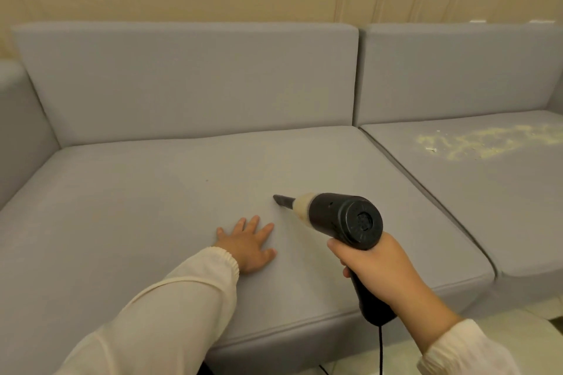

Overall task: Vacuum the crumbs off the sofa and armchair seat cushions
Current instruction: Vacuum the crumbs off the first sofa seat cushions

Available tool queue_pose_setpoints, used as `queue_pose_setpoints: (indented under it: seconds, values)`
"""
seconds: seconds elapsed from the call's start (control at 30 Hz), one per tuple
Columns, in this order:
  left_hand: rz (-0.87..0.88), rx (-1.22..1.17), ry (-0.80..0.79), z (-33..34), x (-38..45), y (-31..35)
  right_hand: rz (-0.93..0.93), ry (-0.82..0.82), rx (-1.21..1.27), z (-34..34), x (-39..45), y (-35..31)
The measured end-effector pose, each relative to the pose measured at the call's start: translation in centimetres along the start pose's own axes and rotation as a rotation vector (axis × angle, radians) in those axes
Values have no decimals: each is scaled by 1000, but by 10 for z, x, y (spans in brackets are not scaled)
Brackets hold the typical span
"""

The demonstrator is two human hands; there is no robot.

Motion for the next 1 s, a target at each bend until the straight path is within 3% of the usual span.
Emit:
queue_pose_setpoints:
  seconds: [0.3, 0.7, 1.0]
  values:
    - [-19, -56, 67, -1, 6, -38, 40, 174, 53, -12, 61, -1]
    - [-4, -44, 44, -3, 16, -3, -17, 60, -40, -2, 42, -7]
    - [18, -8, 4, 1, 12, 26, 89, 10, 172, -28, 2, 26]
Point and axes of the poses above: each hand's wrist, its own x-axis towards the middle knuckle, its own z-axis out of the palm, y = z × x, the point moved 7 cm from there along x, towards the middle knuckle, and after that the axes turned 10 degrees about -x, right-handed, at the moved point
